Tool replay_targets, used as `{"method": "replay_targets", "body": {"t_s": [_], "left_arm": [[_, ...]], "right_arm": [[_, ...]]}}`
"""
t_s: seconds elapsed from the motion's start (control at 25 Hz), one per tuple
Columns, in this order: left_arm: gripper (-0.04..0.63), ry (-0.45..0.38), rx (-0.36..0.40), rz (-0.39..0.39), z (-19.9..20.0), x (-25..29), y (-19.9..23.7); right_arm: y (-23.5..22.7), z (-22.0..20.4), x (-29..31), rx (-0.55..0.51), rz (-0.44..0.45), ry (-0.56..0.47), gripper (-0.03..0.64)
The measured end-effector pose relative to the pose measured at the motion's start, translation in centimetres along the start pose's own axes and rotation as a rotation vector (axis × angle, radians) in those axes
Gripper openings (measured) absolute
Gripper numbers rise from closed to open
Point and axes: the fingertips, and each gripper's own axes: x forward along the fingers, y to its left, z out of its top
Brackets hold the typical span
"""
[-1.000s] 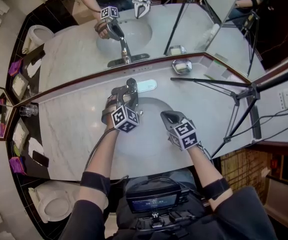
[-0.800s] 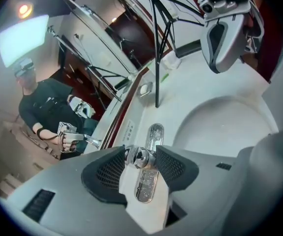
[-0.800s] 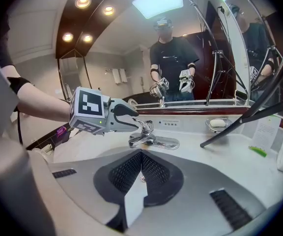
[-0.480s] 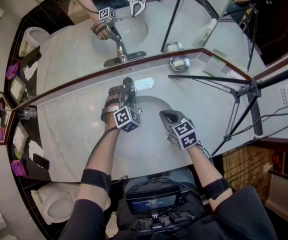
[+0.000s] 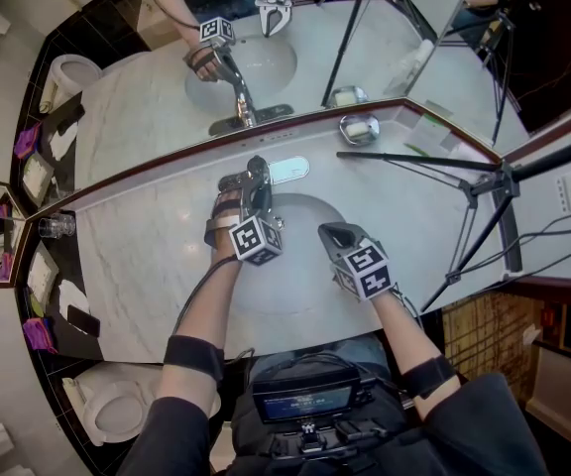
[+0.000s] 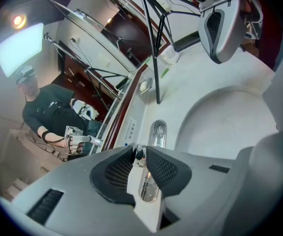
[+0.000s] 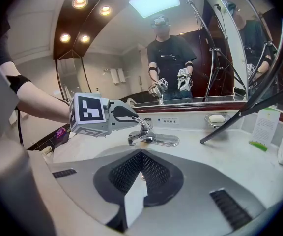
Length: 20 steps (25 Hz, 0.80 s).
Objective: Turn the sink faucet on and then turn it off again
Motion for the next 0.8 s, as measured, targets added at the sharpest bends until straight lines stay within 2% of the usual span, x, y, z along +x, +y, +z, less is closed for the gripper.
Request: {"method": "replay_targets", "body": {"t_s": [0.8], "left_arm": [[0.072, -0.013, 0.028, -0.037, -0.6, -0.4, -2.5]], "right_arm": [[0.8, 0.7, 1.8, -0.007, 0.028, 0.003, 0.018]]}}
